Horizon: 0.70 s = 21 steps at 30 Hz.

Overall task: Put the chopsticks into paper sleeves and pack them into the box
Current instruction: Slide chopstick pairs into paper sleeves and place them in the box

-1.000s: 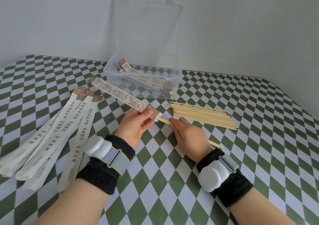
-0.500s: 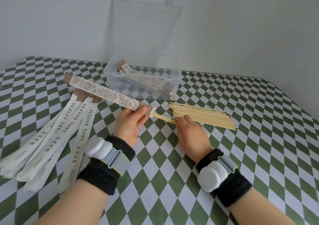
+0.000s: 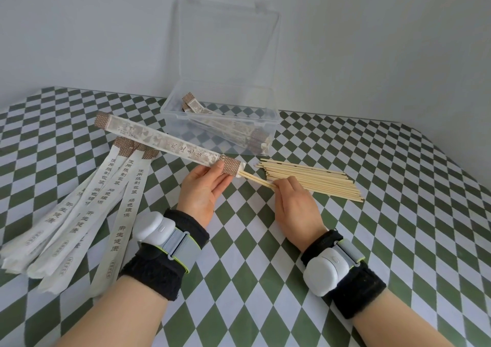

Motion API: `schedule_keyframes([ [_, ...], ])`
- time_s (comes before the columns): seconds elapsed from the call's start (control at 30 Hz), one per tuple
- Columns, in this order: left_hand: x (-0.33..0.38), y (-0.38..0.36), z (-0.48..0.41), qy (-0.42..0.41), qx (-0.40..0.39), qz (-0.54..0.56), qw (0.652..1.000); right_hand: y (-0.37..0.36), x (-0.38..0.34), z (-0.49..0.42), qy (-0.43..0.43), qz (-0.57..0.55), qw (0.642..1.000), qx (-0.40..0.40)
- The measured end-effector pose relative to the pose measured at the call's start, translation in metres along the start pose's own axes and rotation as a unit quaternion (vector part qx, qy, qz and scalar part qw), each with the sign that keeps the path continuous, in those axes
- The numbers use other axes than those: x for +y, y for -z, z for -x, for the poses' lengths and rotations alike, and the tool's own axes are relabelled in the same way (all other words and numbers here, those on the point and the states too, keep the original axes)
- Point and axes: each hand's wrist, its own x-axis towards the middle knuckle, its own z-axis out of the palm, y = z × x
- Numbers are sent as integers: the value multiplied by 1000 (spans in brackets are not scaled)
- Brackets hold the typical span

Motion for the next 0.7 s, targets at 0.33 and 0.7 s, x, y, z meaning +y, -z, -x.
schedule_keyframes([
  [0.33,-3,-5,4,9,-22,-61,998,4,-5,0,43,-65,997,-22],
  [0.7,-2,-6,5,3,-31,-76,997,5,-5,1,15,-66,997,-43],
])
